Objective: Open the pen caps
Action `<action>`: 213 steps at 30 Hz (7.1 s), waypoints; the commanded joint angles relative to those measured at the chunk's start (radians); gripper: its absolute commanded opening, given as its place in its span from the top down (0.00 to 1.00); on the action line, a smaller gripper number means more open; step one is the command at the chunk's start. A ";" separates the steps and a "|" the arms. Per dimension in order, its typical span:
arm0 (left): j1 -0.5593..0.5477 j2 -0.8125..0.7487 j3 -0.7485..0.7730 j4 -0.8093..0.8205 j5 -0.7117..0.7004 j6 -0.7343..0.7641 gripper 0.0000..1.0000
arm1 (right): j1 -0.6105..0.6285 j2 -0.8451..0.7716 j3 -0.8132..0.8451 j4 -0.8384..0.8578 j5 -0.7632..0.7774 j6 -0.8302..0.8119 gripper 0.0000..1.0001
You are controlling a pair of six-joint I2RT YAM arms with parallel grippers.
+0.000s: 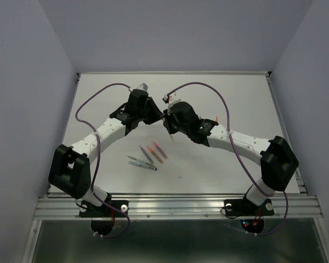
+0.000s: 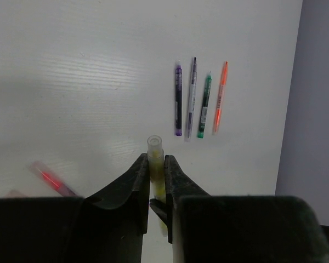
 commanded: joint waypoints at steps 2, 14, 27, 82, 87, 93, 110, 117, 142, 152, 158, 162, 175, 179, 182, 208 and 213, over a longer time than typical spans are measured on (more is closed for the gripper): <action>-0.007 0.000 0.050 0.021 -0.037 -0.009 1.00 | -0.005 -0.005 0.018 0.020 -0.084 -0.041 0.99; -0.004 0.098 0.195 0.047 -0.226 -0.144 1.00 | -0.005 -0.071 -0.186 0.006 -0.377 0.032 0.99; 0.056 0.111 0.295 0.044 -0.350 -0.218 1.00 | -0.005 -0.228 -0.424 0.024 -0.480 0.181 0.99; -0.041 0.034 0.238 0.069 -0.181 -0.114 0.46 | -0.005 -0.160 -0.154 0.055 -0.075 0.018 0.99; -0.041 0.032 0.235 0.060 -0.183 -0.111 0.66 | -0.005 -0.163 -0.149 0.059 -0.058 0.025 0.99; -0.041 0.029 0.231 0.052 -0.192 -0.094 1.00 | -0.005 -0.153 -0.134 0.059 -0.051 0.019 0.99; 0.159 0.106 0.415 0.040 -0.408 0.153 1.00 | 0.081 -0.310 -0.352 -0.076 -0.453 0.041 0.99; 0.202 0.120 0.455 -0.018 -0.394 0.127 1.00 | 0.091 -0.367 -0.377 -0.082 -0.247 0.133 0.99; 0.205 0.173 0.045 -0.173 -0.450 0.080 1.00 | -0.163 0.097 -0.153 -0.085 0.167 0.189 0.87; 0.205 0.238 0.048 -0.186 -0.448 0.060 0.93 | -0.163 0.073 -0.162 -0.102 0.173 0.200 0.64; 0.205 0.262 0.039 -0.184 -0.434 0.055 0.92 | -0.163 0.025 -0.169 -0.103 0.146 0.198 0.59; 0.202 0.264 0.033 -0.183 -0.428 0.052 0.85 | -0.163 -0.021 -0.172 -0.103 0.130 0.193 0.51; 0.197 0.245 0.028 -0.184 -0.420 0.054 0.51 | -0.163 -0.116 -0.166 -0.100 0.028 0.115 0.11; 0.197 0.235 0.028 -0.187 -0.414 0.054 0.50 | -0.163 -0.133 -0.174 -0.089 0.003 0.101 0.07; 0.197 0.219 0.025 -0.190 -0.416 0.057 0.41 | -0.163 -0.134 -0.180 -0.085 -0.017 0.097 0.03; 0.197 -0.132 -0.002 -0.216 -0.425 0.078 0.01 | 0.051 0.214 0.036 -0.106 0.023 -0.050 0.00; 0.197 -0.126 -0.002 -0.215 -0.420 0.077 0.01 | 0.062 0.257 0.044 -0.117 0.041 -0.049 0.00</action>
